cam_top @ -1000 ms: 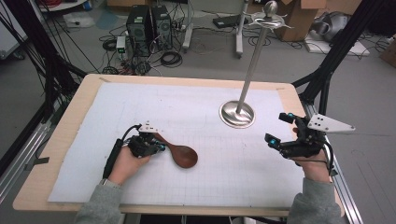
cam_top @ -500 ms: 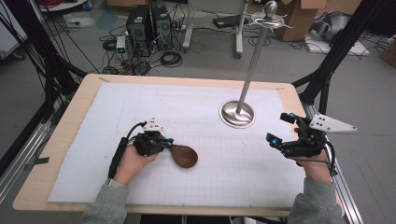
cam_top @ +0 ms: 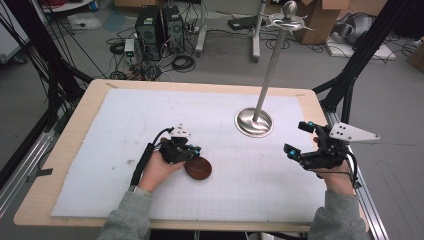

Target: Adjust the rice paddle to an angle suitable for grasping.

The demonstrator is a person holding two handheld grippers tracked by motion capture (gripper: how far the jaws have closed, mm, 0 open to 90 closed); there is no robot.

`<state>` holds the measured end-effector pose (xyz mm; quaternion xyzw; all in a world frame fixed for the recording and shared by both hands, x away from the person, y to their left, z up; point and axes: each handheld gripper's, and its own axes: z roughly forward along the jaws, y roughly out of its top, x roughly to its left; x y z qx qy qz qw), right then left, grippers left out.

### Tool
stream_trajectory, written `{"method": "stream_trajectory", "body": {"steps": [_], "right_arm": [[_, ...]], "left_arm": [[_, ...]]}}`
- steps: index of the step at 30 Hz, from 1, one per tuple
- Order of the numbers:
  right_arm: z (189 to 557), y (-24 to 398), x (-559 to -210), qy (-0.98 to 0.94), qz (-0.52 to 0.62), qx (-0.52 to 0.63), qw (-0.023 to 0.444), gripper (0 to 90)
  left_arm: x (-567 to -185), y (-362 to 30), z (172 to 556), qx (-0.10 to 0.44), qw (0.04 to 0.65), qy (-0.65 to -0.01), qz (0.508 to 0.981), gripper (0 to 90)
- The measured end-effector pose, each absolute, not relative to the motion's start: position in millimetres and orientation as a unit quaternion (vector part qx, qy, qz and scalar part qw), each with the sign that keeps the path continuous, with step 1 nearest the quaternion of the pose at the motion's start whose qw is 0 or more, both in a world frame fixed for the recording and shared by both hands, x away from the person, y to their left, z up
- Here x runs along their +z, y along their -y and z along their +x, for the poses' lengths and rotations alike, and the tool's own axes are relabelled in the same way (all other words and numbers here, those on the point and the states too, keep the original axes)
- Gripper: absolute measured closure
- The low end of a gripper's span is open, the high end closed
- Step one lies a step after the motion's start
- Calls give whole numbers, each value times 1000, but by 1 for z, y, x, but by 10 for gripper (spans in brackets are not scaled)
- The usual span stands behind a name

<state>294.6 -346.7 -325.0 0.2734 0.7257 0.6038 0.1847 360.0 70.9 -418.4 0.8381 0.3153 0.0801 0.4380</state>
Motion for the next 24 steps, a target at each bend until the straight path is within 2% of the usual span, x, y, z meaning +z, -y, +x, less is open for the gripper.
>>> {"method": "stream_trajectory", "body": {"steps": [11, 16, 24], "right_arm": [[294, 350, -325, -721, 274, 609, 186, 4], [294, 351, -325, -721, 273, 609, 185, 4], [294, 349, -325, -724, 274, 607, 181, 4]], "left_arm": [[-424, -38, 376, 70, 413, -306, 855, 896], [-435, -33, 381, 64, 386, -314, 865, 896], [-435, -31, 379, 59, 381, -312, 868, 896]]}}
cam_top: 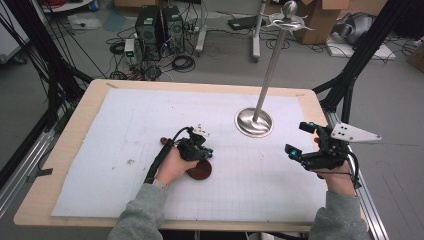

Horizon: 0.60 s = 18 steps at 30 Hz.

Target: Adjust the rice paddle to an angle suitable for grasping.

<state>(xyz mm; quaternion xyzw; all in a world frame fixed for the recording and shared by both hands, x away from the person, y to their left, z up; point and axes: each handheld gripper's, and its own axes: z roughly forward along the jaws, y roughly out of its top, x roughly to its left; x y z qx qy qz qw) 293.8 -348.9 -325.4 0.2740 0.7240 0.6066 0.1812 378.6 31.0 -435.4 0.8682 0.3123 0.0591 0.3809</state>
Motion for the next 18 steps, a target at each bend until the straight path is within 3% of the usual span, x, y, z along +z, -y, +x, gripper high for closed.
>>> {"method": "stream_trajectory", "body": {"steps": [18], "right_arm": [[295, 349, -328, -730, 276, 599, 180, 4]], "left_arm": [[-433, -32, 353, 76, 363, -288, 883, 897]]}}
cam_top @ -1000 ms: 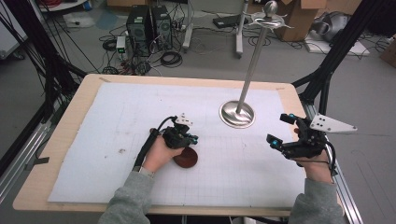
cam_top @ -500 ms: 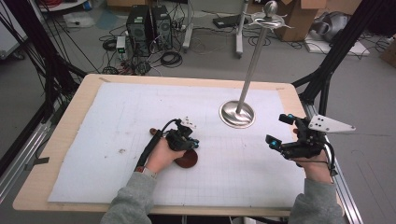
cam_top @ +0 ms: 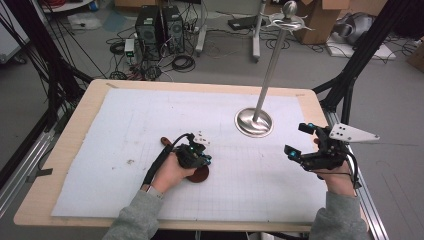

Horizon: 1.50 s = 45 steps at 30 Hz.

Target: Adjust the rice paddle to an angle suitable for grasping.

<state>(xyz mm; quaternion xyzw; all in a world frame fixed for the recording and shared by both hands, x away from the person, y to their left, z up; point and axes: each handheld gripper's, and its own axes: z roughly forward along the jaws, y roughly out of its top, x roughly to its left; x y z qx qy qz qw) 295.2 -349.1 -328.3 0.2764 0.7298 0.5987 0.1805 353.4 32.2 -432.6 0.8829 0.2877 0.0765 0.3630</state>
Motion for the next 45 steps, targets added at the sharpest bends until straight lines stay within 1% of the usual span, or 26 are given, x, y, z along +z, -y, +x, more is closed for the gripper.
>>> {"method": "stream_trajectory", "body": {"steps": [5, 12, 24, 34, 41, 45], "right_arm": [[296, 348, -329, -733, 277, 596, 175, 4], [296, 348, -329, -734, 277, 595, 175, 4], [297, 346, -331, -738, 277, 590, 172, 4], [299, 345, -332, -741, 277, 587, 169, 4], [299, 346, -333, -742, 278, 586, 168, 4], [300, 344, -333, -745, 276, 584, 166, 4]], "left_arm": [[-429, -33, 344, 85, 338, -276, 896, 897], [-431, -42, 338, 73, 356, -280, 889, 896], [-432, -57, 325, 68, 361, -276, 888, 896], [-433, -77, 308, 72, 368, -273, 886, 896], [-439, -107, 297, 56, 398, -276, 873, 896], [-437, -114, 292, 63, 389, -274, 877, 896]]}}
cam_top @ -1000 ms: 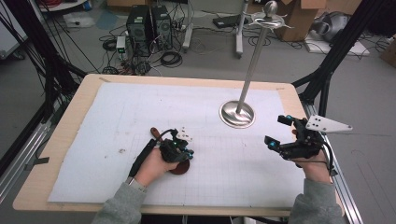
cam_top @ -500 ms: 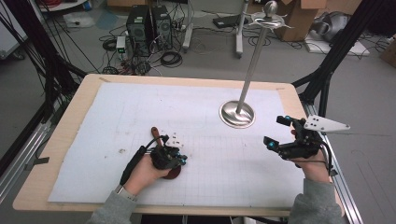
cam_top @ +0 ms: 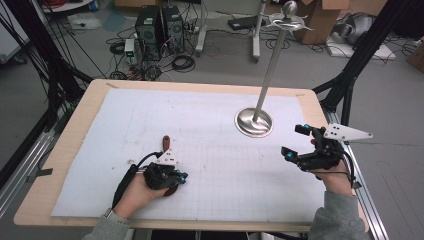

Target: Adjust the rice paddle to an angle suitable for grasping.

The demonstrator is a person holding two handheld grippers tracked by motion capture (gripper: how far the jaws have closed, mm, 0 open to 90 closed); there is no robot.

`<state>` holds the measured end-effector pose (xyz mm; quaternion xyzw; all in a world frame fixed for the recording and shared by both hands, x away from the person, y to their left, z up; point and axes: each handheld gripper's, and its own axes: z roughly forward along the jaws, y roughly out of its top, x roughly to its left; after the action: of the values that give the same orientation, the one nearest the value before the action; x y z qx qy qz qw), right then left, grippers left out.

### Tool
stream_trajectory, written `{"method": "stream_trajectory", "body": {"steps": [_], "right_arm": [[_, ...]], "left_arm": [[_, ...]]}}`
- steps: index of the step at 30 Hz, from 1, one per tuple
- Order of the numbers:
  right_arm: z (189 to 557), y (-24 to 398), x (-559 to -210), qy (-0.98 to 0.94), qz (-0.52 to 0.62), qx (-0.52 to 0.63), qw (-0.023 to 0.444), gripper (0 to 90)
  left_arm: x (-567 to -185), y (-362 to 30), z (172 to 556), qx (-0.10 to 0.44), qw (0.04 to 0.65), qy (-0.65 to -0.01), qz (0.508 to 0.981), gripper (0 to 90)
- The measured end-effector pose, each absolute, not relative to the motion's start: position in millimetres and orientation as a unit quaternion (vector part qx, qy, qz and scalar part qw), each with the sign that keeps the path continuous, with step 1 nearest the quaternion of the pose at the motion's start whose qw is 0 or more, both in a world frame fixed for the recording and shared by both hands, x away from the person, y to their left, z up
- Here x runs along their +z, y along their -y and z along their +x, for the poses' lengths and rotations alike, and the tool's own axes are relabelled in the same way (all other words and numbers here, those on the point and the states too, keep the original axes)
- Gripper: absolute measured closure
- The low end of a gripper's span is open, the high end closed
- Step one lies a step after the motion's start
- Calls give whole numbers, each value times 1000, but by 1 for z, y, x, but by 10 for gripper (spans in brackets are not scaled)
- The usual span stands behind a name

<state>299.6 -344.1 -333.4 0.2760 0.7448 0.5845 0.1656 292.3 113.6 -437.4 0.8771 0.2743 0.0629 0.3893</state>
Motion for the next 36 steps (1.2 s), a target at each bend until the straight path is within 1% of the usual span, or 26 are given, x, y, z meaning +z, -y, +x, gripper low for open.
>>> {"method": "stream_trajectory", "body": {"steps": [10, 14, 18, 21, 23, 24, 26, 28, 32, 36], "right_arm": [[301, 343, -334, -748, 275, 582, 164, 4], [300, 342, -334, -749, 275, 581, 163, 4], [301, 342, -334, -747, 272, 583, 167, 4], [300, 343, -334, -747, 277, 582, 163, 4], [300, 343, -334, -747, 276, 582, 165, 4], [300, 342, -334, -748, 278, 580, 164, 4], [300, 342, -334, -749, 275, 580, 165, 4], [300, 339, -334, -751, 276, 577, 163, 4], [302, 337, -335, -755, 271, 574, 164, 4], [302, 336, -336, -755, 272, 574, 163, 4]], "left_arm": [[-437, -132, 280, 63, 387, -268, 880, 896], [-436, -133, 281, 63, 390, -266, 879, 896], [-426, -144, 284, 78, 424, -274, 860, 896], [-416, -157, 288, 102, 434, -291, 846, 896], [-415, -162, 290, 107, 435, -301, 842, 896], [-413, -173, 295, 121, 434, -318, 834, 896], [-414, -179, 298, 123, 438, -329, 827, 896], [-419, -191, 307, 131, 436, -359, 815, 896], [-428, -196, 319, 135, 430, -383, 806, 896], [-431, -195, 325, 141, 422, -388, 807, 896]]}}
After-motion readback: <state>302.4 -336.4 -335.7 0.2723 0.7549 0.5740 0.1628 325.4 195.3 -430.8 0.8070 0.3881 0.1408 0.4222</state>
